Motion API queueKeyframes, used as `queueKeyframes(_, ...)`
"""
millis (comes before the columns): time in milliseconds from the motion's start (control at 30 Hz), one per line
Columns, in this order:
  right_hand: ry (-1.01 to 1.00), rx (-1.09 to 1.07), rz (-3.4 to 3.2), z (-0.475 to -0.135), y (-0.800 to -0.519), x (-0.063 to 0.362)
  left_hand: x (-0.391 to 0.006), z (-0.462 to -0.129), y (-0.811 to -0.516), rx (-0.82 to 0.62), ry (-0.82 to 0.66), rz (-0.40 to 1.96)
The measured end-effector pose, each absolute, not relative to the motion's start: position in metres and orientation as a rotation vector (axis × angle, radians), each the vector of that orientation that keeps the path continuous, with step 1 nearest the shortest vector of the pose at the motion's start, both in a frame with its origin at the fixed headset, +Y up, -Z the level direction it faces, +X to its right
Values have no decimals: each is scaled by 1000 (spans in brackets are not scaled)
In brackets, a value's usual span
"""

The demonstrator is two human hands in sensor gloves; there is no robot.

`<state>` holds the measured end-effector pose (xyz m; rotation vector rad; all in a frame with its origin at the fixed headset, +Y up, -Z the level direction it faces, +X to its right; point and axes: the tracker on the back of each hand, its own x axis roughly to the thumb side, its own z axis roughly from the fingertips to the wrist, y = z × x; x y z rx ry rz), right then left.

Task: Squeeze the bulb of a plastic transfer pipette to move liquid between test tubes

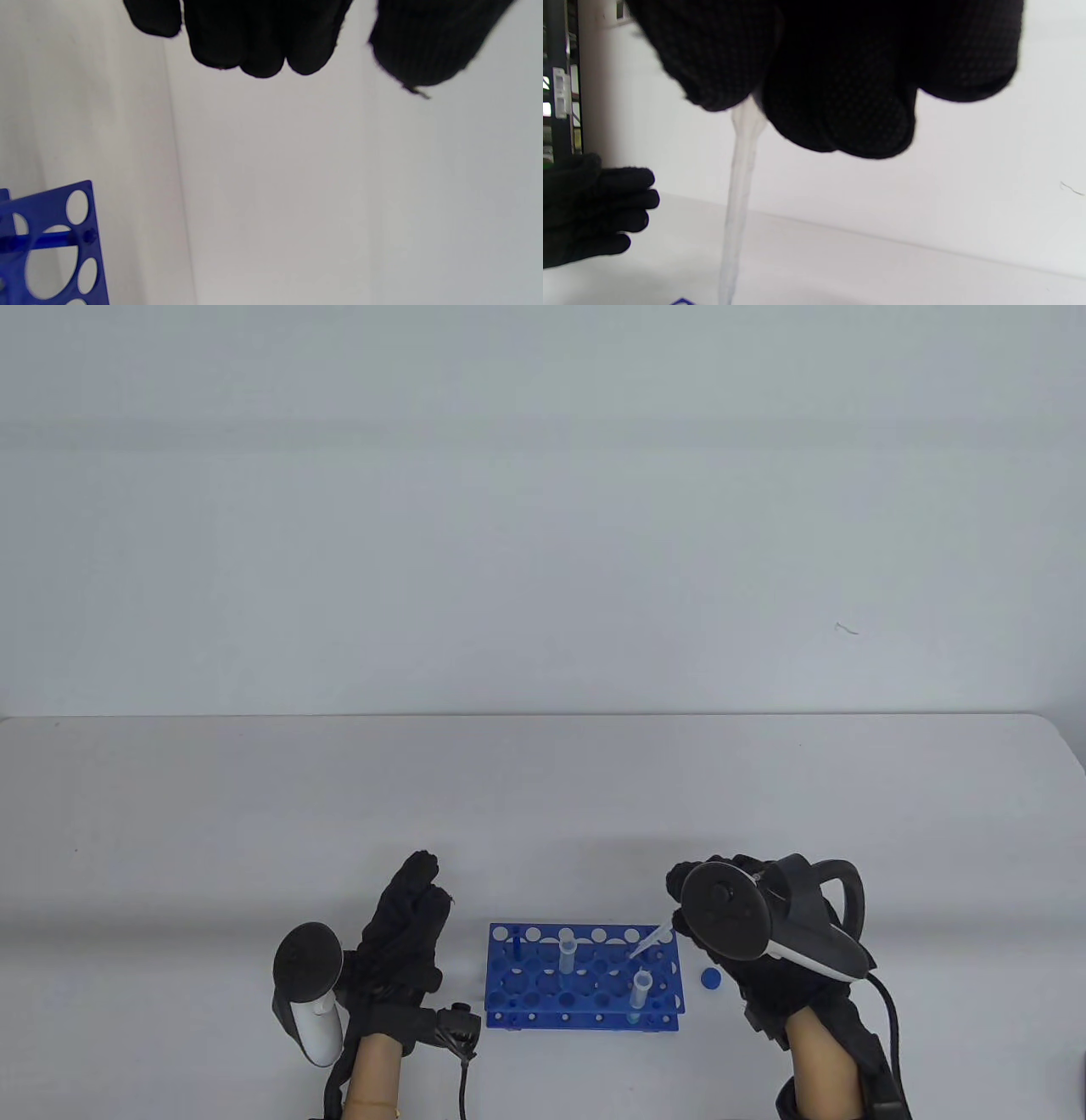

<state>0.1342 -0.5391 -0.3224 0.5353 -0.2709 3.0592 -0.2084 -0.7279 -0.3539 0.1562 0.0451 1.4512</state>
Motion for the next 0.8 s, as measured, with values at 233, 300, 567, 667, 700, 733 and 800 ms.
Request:
queueKeyframes(233,-176,535,3116,-329,-550,126,-208,-354,-728,156,43,1452)
queueKeyframes(300,-154,534,3132,-331,-552,123,-208,-354,-728,156,43,1452)
queueKeyframes(567,-90,564,3222,-342,-572,109,-207,-354,-728,156,40,1455)
queueKeyframes(667,-53,580,3261,-346,-580,103,-207,-354,-728,156,39,1456)
queueKeyframes(700,-30,583,3273,-347,-583,101,-207,-354,-728,156,38,1456)
queueKeyframes(733,-7,590,3282,-349,-587,99,-207,-354,-728,156,38,1457)
queueKeyframes(800,22,609,3301,-351,-594,94,-207,-354,-728,156,38,1457)
